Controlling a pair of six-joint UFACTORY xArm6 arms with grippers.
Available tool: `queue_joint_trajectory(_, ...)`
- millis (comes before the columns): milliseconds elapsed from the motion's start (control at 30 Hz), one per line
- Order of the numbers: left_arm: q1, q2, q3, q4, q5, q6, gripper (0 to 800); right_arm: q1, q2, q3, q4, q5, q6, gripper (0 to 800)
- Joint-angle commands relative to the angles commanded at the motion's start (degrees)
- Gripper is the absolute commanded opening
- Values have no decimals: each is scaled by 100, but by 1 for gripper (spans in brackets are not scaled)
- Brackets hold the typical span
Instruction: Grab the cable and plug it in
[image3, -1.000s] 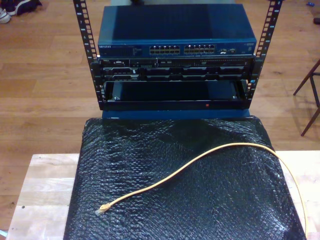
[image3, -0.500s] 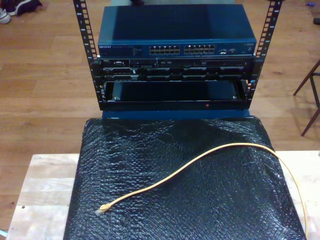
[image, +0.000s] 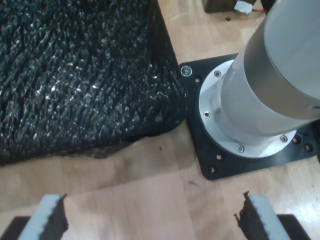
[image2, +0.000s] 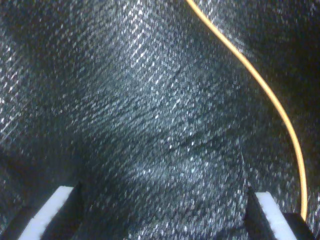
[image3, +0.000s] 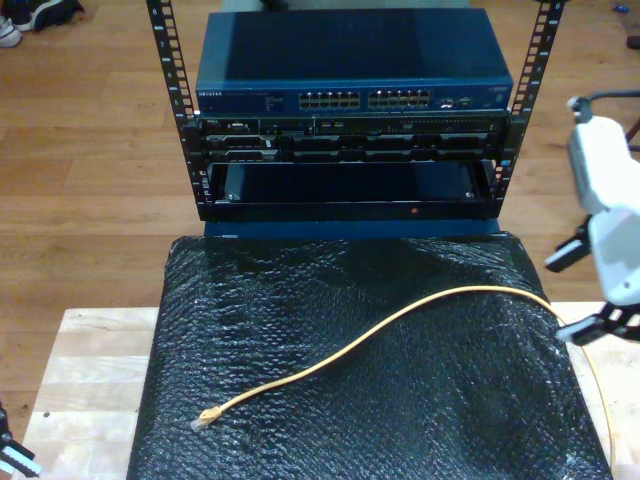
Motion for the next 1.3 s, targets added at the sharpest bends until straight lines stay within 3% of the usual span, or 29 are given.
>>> queue_joint_trajectory(600,-88,105,9,-343,-44,-123,800,1908,826,-273,-53,-967,536,789)
queue_joint_trajectory(800,-158,193,9,-343,-88,-132,800,2453,1240,-659,-62,-1073,826,789)
queue_joint_trajectory(1133,-202,352,35,-352,-114,-158,800,3684,2110,-1275,-712,-1530,1521,789)
queue_joint_trajectory(1300,-202,387,35,-352,-167,-158,800,4105,2286,-1451,-782,-1556,1609,789)
